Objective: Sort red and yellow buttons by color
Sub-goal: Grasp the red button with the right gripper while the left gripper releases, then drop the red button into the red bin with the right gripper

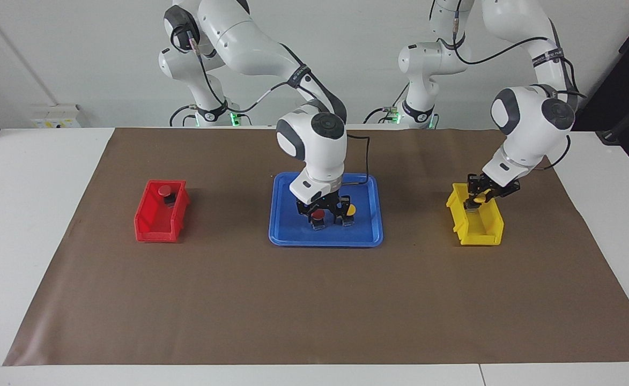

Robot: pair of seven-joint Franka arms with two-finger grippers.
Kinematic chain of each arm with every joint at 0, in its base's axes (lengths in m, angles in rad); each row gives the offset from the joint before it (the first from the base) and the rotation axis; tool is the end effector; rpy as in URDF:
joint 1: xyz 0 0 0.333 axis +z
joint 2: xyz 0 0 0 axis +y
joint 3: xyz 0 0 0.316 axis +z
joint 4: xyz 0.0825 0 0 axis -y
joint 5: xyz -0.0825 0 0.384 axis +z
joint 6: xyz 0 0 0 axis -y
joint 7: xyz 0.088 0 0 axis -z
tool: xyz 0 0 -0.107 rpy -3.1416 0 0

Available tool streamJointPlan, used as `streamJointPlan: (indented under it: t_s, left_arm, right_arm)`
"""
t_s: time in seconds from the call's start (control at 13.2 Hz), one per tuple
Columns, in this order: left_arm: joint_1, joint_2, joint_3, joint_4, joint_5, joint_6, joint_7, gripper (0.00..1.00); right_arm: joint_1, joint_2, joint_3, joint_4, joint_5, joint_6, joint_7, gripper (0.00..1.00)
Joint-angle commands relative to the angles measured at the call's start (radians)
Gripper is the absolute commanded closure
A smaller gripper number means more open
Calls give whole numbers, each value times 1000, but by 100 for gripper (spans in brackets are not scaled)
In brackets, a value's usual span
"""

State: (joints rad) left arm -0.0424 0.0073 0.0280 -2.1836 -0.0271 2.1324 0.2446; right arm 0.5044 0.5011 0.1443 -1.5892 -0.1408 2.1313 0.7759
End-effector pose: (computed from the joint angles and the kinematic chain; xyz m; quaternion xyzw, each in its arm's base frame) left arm 0.5268 -0.0088 0.3804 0.9921 -0.1216 -0.0278 0.0144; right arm 0.5622 0.4017 0.3511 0.9987 -0.0371 0.0350 0.0043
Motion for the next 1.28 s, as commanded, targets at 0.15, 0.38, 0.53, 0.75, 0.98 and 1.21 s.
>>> streamJointPlan:
  t_s: [0.15, 0.38, 0.53, 0.75, 0.98, 1.21]
  left_arm:
    - [29, -21, -5, -44, 10, 41, 16, 87]
    - [27, -21, -6, -44, 10, 40, 6, 57]
    - [24, -21, -6, -44, 10, 38, 2, 56]
    - [22, -20, -6, -33, 10, 26, 5, 39]
    - [18, -17, -5, -16, 10, 20, 5, 28]
    - [13, -23, -6, 120, 12, -148, 2, 17]
  right_arm:
    - [-7, -41, 4, -69, -13, 24, 9, 45]
    - [-9, -45, 4, -69, -13, 24, 8, 65]
    - [-26, -52, 3, -48, -13, 4, -3, 79]
    - [-154, -155, 3, 3, 4, -135, -200, 79]
    - [-401, -315, 1, -40, 125, -317, -596, 79]
    - [-663, -410, 0, -176, 222, -315, -982, 78]
